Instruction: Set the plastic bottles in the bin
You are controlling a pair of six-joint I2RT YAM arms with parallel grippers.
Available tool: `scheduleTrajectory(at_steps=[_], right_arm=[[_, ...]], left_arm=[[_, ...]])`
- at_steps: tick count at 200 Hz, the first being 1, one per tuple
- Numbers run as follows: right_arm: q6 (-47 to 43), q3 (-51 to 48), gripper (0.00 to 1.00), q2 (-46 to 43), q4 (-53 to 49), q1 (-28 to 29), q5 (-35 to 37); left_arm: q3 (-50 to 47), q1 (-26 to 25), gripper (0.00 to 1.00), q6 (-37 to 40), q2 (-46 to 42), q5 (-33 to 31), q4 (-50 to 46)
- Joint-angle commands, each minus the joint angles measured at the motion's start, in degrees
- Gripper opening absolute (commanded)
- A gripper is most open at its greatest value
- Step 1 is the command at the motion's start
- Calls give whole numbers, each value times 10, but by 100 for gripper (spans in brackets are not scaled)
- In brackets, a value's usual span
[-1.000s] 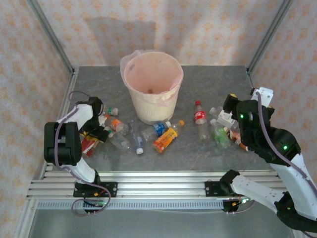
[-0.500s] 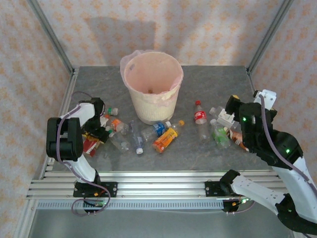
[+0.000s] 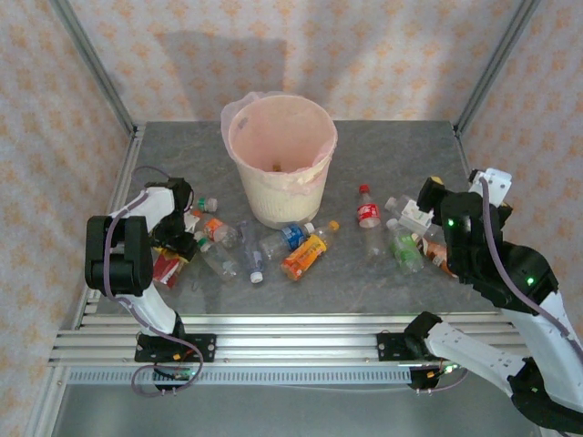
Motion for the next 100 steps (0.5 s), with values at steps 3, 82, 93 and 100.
scheduleTrajectory(at_steps=[3, 82, 93, 100], right_arm=[[8, -7, 99, -11, -8, -2, 22], [13, -13, 99, -12, 0, -1, 6], [15, -16, 99, -12, 3, -1, 0], [16, -19, 99, -12, 6, -2, -4]], left_arm=[[22, -8, 56, -4, -36, -5, -39], [107, -12, 57, -22, -160, 1, -116], [135, -13, 56, -32, -177, 13, -120], [154, -13, 56, -39, -184, 24, -124]])
